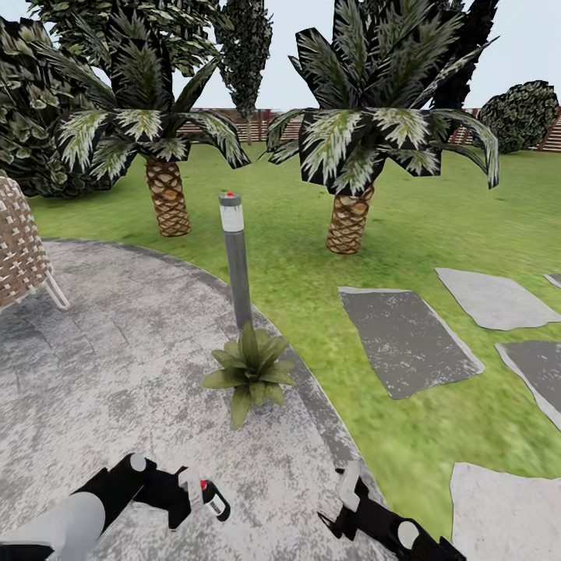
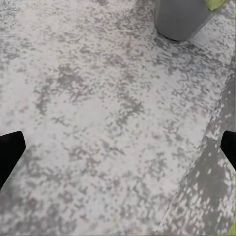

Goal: Pick up the pesticide atomizer in the garden and spray insectifuge to fully cover both potted plants in the garden.

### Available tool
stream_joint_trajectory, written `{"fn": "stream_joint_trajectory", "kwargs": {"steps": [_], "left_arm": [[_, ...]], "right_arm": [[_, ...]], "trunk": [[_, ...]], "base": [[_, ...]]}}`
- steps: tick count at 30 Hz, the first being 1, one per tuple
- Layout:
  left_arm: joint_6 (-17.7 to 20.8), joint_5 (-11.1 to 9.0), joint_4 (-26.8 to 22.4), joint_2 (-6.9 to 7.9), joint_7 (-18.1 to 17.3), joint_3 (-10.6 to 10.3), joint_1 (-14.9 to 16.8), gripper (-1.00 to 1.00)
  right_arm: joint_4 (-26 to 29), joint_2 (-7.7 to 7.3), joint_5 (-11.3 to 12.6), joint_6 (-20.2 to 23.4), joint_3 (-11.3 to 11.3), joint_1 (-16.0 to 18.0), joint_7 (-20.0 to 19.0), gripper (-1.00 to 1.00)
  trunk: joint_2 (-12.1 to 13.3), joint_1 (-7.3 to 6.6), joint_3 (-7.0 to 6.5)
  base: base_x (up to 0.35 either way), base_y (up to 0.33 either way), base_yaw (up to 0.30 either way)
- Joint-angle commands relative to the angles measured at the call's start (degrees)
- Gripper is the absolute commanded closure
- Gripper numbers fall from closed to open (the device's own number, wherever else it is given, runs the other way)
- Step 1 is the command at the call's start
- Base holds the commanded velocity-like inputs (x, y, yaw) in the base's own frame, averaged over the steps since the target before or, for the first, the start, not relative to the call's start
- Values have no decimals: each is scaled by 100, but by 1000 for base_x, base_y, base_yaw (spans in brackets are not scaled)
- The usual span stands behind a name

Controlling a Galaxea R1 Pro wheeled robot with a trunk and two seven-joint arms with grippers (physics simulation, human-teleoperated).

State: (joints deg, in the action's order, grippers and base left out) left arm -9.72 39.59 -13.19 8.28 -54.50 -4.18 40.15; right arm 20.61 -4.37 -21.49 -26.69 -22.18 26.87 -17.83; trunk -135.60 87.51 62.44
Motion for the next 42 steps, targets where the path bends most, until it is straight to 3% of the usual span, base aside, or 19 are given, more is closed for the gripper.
{"fn": "stream_joint_trajectory", "kwargs": {"steps": [1,4,6,12,13,19,25,28,32,35,42], "left_arm": [[158,175,-198,-8,-258,-49,23,100],[471,373,-462,-10,-586,-61,36,100],[511,403,-488,-11,-620,-74,36,100],[532,415,-487,-3,-598,-538,-2,100],[522,412,-491,-4,-591,-595,-7,100],[478,409,-512,-101,-581,-658,-21,100],[460,408,-571,-403,-579,-1038,-11,100],[462,409,-627,-536,-573,-1088,-9,100],[461,405,-639,-688,-202,-1280,-8,100],[462,397,-639,-723,-106,-1436,-8,100],[453,397,-641,-865,-79,-1472,-8,100]], "right_arm": [[133,7,-51,56,12,11,-291,-100],[475,14,-49,281,12,19,-919,-100],[577,19,-47,315,16,20,-1242,-100],[684,49,-48,330,12,20,-1475,-100],[709,60,-45,331,7,20,-1481,100],[737,256,-48,331,3,20,-1551,100],[1000,359,-48,346,3,25,-1892,100],[1028,386,-48,348,3,28,-1913,100],[1033,509,-51,349,3,29,-1942,100],[1033,550,-54,349,3,29,-1984,100],[1034,560,-56,349,3,29,-1996,100]], "trunk": [[-2,-1,5],[-2,-1,5],[-2,-1,5],[-2,-1,5],[-2,-1,5],[-2,-1,5],[-2,-1,5],[-2,-1,5],[-2,-1,5],[-2,-1,5],[-2,-1,5]], "base": [[0,0,0],[0,0,0],[0,0,0],[0,0,0],[0,0,0],[0,0,0],[0,0,0],[0,0,0],[0,0,0],[0,0,0],[0,0,0]]}}
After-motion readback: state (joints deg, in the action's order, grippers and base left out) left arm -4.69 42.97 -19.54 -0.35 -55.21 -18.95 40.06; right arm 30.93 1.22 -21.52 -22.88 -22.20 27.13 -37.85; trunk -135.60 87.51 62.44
